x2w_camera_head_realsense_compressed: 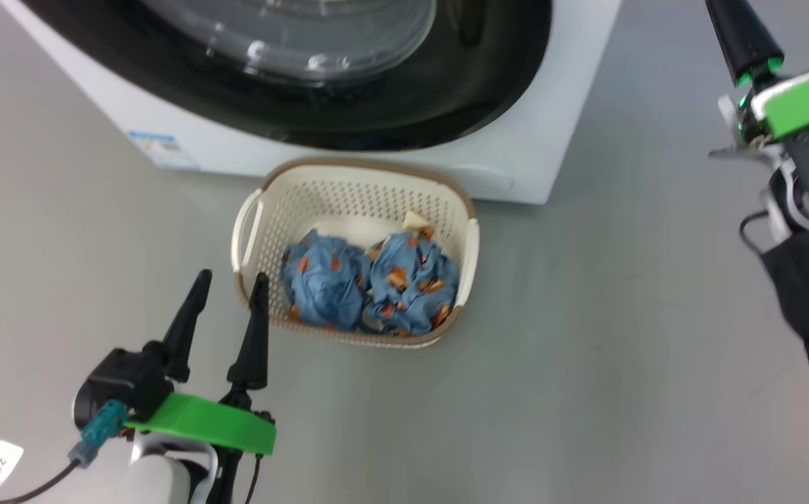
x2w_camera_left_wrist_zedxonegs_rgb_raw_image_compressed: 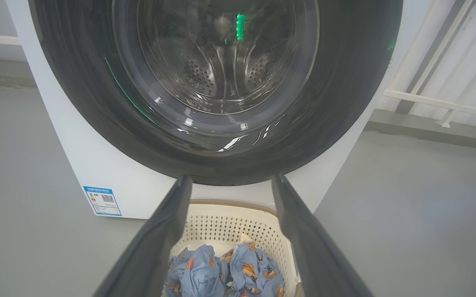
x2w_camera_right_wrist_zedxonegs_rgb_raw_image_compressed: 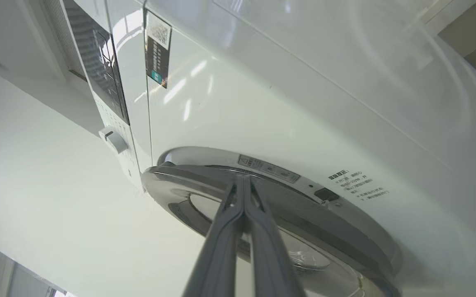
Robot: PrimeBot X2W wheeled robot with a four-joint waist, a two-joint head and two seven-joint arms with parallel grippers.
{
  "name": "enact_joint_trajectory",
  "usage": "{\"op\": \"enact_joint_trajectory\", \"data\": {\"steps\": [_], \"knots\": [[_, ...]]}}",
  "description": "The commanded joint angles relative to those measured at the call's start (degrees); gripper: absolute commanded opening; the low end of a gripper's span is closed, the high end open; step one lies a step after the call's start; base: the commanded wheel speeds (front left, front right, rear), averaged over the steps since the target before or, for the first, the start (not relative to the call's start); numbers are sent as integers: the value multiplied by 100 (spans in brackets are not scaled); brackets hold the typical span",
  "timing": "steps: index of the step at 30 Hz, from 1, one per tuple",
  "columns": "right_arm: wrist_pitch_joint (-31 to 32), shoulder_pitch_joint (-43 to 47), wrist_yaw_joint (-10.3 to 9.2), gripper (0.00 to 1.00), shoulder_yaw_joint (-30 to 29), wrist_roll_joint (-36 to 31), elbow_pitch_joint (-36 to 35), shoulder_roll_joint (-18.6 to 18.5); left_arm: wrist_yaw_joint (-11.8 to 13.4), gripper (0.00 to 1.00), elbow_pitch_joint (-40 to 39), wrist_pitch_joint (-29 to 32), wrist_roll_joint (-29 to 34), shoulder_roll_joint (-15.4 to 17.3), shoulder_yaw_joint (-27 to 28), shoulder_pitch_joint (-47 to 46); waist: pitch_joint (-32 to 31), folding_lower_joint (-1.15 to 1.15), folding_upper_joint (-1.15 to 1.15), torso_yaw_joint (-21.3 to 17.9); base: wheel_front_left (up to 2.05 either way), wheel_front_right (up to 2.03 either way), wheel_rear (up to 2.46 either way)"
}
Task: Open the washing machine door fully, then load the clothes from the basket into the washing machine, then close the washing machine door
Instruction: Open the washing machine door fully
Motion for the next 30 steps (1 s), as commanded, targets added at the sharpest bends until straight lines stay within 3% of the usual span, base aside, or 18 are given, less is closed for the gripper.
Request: {"op": "enact_joint_trajectory", "data": {"steps": [1, 7, 14, 30], "knots": [[207, -164, 9, 0, 101, 166, -113, -9, -8, 100, -163, -37, -40, 74, 144, -183, 317, 0, 0, 259, 0, 0, 0], [1114, -657, 9, 0, 53, 652, 58, -56, -8, 100, -189, -37, -112, 60, 53, -355, 585, 0, 0, 383, 0, 0, 0], [1740, -1132, 9, 0, -121, 782, 402, -109, -8, 100, -228, -37, -247, 56, -75, -530, 826, 0, 0, 548, 0, 0, 0], [2181, -1945, 9, 0, 63, 321, 1018, -85, -8, 100, -329, -37, -468, 55, -277, -707, 1188, 0, 0, 790, 0, 0, 0]]}}
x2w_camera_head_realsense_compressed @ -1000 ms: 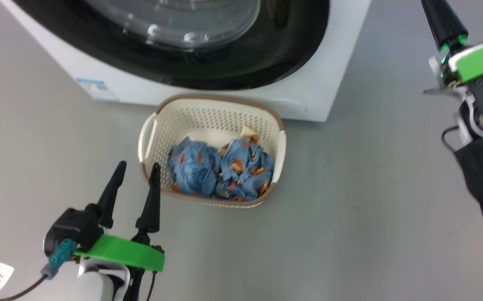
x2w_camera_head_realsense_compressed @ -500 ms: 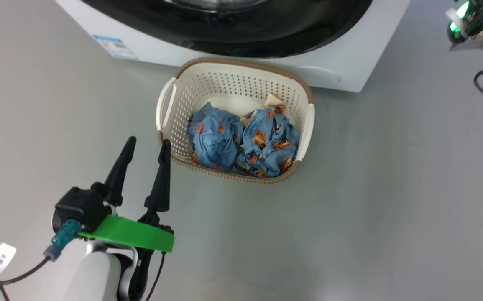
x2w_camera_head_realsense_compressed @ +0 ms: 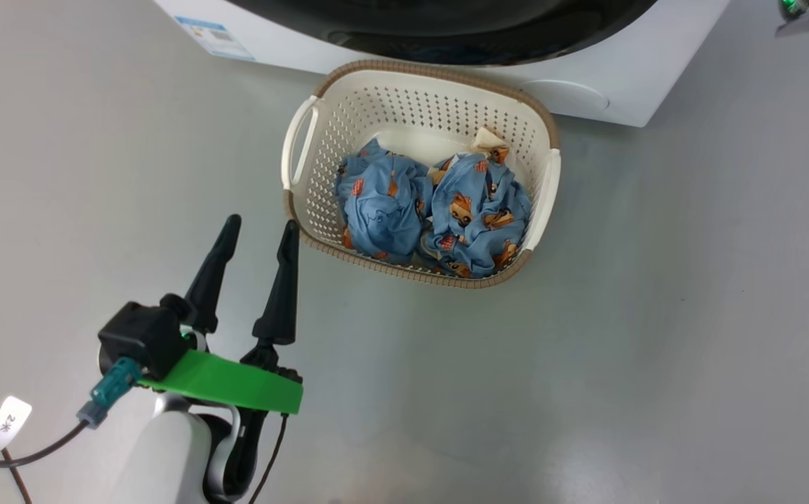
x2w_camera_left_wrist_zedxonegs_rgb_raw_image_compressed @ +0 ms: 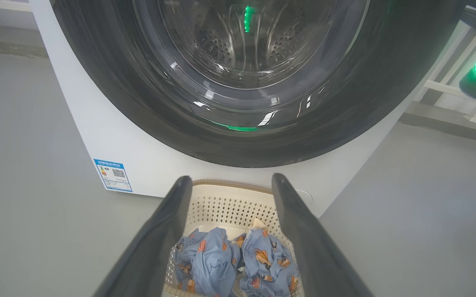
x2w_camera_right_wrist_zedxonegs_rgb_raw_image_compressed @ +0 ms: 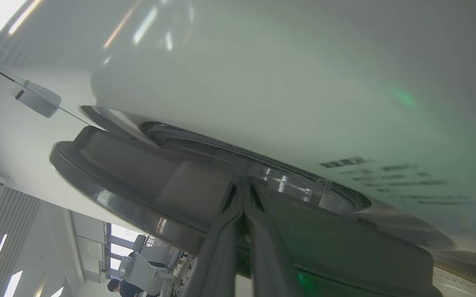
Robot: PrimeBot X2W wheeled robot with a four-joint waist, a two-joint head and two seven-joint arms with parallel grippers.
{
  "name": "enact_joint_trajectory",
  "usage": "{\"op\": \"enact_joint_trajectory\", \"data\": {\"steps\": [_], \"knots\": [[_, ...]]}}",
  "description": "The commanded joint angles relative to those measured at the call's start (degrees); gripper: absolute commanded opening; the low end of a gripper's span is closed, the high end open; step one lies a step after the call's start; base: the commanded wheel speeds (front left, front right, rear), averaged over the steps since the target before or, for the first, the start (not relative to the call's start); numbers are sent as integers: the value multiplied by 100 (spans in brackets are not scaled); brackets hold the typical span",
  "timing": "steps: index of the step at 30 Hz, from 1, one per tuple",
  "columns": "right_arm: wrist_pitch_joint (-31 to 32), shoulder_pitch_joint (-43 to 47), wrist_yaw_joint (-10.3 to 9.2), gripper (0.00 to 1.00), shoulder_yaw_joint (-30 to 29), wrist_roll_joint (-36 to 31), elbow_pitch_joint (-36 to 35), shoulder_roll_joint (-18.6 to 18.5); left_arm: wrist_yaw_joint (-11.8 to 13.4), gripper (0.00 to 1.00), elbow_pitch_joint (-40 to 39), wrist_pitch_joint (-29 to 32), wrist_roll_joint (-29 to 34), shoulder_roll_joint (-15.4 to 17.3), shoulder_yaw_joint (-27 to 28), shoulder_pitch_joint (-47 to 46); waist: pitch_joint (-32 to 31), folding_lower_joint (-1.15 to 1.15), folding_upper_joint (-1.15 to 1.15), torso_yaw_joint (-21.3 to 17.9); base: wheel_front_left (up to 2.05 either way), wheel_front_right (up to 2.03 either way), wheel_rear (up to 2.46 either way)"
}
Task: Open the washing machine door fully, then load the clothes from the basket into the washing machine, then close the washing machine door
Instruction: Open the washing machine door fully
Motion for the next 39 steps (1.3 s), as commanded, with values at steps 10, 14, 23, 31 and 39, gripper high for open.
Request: {"op": "enact_joint_trajectory", "data": {"steps": [10, 14, 23, 31, 39], "knots": [[-7, -151, 9, 0, 171, -221, -95, 159, -9, 100, -155, -36, -87, 116, 99, -156, 65, 0, 0, 84, 0, 0, 0], [99, -38, 9, 0, 276, -230, -159, 171, -9, 100, -152, -36, -79, 116, 114, -158, 11, 0, 0, 64, 0, 0, 0], [315, 460, 9, 0, 494, -152, -362, 280, -9, 100, -63, -36, 95, 116, 143, -42, -326, 0, 0, -90, 0, 0, 0], [444, 942, 9, 0, 719, -149, -565, 421, -9, 100, 20, -36, 185, 116, 206, 147, -674, 0, 0, -199, 0, 0, 0], [563, 1428, 9, 0, 941, -148, -785, 516, -9, 100, 40, -36, 249, 116, 249, 355, -1004, 0, 0, -199, 0, 0, 0]]}}
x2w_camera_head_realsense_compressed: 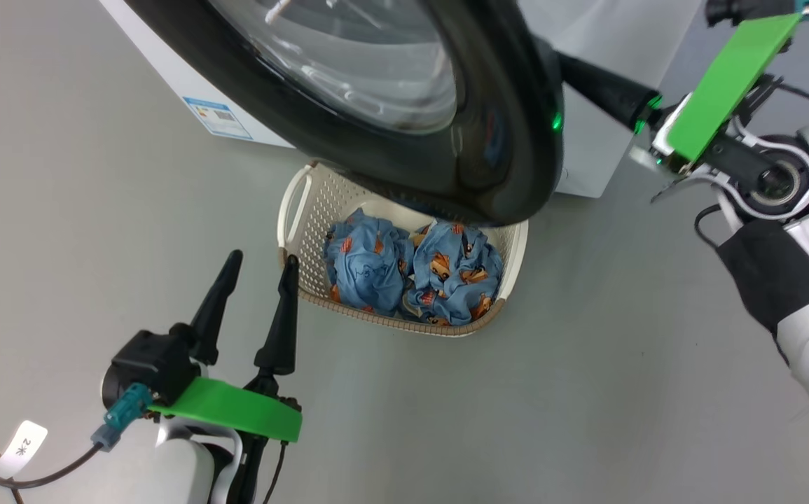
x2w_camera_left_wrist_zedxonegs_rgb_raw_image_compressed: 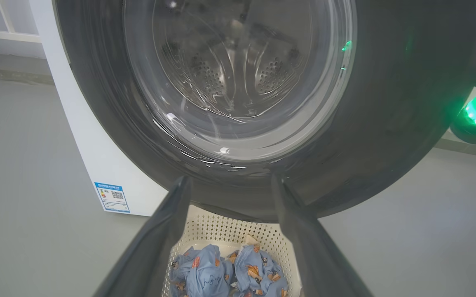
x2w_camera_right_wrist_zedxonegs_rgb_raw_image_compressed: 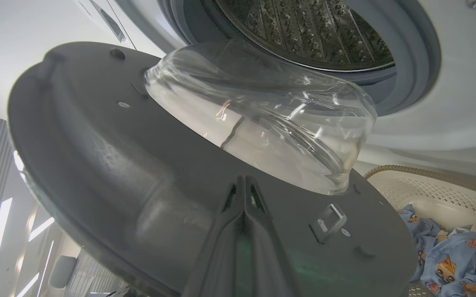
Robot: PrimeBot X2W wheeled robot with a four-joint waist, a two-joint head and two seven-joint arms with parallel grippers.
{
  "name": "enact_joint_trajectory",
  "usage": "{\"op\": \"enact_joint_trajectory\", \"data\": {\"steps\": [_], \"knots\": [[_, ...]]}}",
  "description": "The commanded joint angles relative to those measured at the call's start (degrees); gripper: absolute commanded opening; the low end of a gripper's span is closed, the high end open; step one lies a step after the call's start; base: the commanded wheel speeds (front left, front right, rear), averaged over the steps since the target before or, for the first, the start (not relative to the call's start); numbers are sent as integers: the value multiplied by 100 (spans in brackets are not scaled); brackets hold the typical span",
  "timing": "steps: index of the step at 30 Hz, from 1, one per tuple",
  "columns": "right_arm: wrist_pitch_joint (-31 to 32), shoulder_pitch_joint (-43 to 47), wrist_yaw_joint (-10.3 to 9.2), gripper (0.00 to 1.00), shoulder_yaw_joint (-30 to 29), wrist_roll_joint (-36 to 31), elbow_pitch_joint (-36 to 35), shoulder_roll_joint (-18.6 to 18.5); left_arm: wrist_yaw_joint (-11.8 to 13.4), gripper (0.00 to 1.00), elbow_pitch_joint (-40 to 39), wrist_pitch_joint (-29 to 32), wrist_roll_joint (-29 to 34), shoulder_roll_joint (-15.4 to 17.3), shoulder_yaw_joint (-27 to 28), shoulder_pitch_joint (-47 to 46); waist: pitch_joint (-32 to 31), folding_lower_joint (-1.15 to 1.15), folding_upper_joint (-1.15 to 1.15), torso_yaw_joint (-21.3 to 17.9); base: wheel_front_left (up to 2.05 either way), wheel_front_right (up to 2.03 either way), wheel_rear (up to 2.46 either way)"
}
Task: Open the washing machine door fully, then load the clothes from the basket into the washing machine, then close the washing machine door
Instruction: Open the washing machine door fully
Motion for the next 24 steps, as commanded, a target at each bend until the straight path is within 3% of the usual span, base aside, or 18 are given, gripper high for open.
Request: {"op": "enact_joint_trajectory", "data": {"steps": [1, 24], "knots": [[88, 190, 10, 0, 129, 51, -250, 207, -9, 100, -113, -36, 35, 134, 236, 92, -132, 0, 0, 1, 0, 0, 0], [455, 1249, 10, 0, 682, 132, -947, 635, -9, 100, -69, -36, 149, 133, 308, 545, -827, 0, 0, 254, 0, 0, 0]]}}
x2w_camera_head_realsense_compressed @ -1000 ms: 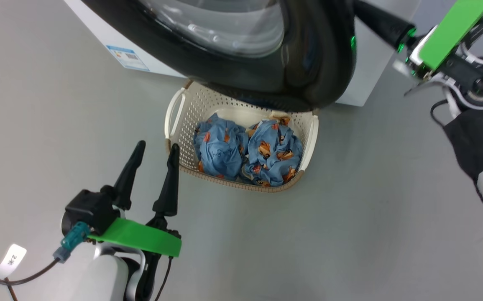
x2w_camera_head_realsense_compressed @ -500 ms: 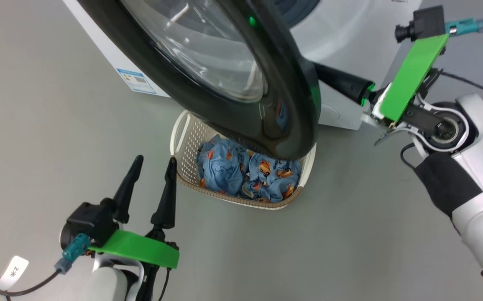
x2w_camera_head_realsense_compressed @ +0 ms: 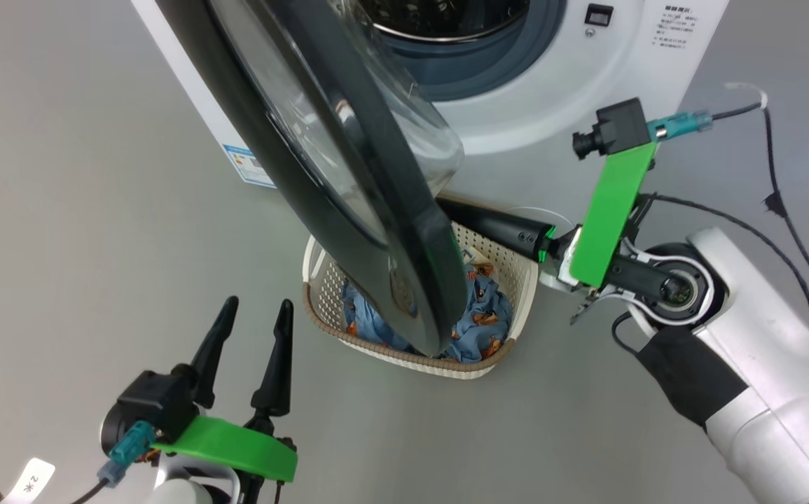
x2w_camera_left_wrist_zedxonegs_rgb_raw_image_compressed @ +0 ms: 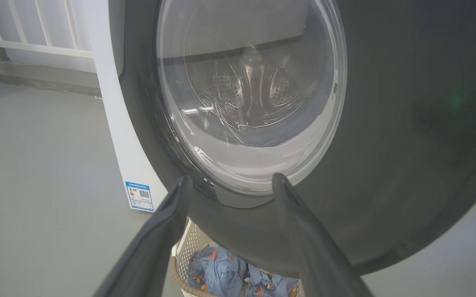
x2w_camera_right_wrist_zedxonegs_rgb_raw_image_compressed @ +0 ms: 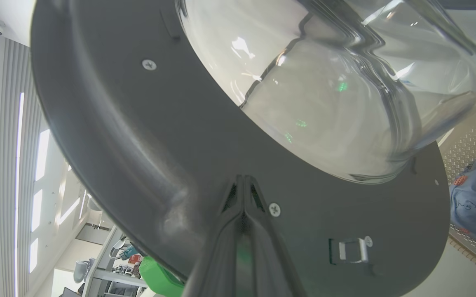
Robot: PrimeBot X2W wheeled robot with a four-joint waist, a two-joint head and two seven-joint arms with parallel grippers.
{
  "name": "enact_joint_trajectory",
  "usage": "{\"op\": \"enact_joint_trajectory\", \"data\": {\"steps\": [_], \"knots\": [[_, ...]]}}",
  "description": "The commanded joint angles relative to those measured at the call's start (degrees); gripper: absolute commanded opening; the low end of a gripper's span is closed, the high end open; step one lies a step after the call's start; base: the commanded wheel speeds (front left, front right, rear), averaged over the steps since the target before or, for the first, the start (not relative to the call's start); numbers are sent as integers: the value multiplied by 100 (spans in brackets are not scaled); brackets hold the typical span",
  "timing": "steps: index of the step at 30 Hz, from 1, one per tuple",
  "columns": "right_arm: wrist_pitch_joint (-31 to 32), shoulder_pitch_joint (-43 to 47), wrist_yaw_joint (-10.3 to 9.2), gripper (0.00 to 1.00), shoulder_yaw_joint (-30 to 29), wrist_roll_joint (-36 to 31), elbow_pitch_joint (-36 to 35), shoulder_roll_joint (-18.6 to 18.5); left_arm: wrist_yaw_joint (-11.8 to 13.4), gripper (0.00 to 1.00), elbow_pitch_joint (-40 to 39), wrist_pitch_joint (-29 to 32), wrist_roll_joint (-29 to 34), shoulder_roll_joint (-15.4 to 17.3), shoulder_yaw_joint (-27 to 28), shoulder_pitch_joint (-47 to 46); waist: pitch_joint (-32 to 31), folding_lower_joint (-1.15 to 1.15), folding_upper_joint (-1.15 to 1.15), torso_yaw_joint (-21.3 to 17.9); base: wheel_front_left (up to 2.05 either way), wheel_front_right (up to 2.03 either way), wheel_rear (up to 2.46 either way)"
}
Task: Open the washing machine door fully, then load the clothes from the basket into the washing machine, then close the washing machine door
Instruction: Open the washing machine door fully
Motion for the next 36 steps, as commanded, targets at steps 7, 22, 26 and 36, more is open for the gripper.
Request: {"op": "enact_joint_trajectory", "data": {"steps": [7, 22, 26, 36], "knots": [[58, 310, 10, 0, 113, 80, -316, 311, -8, 100, -79, -37, 83, 118, 200, 51, -174, 0, 0, 108, 0, 0, 0], [-50, 549, 10, 0, 20, -15, -381, 439, -8, 100, -48, -37, 93, 130, 210, 122, -350, 0, 0, -55, 0, 0, 0], [-239, 672, 10, 0, -6, -148, -352, 352, -8, 100, 6, -37, 54, 191, 179, 131, -441, 0, 0, -182, 0, 0, 0], [-722, 1056, 10, 100, 45, -346, -373, 35, -8, 100, 52, -37, -27, 349, 198, 160, -626, 0, 0, -503, 0, 0, 0]]}}
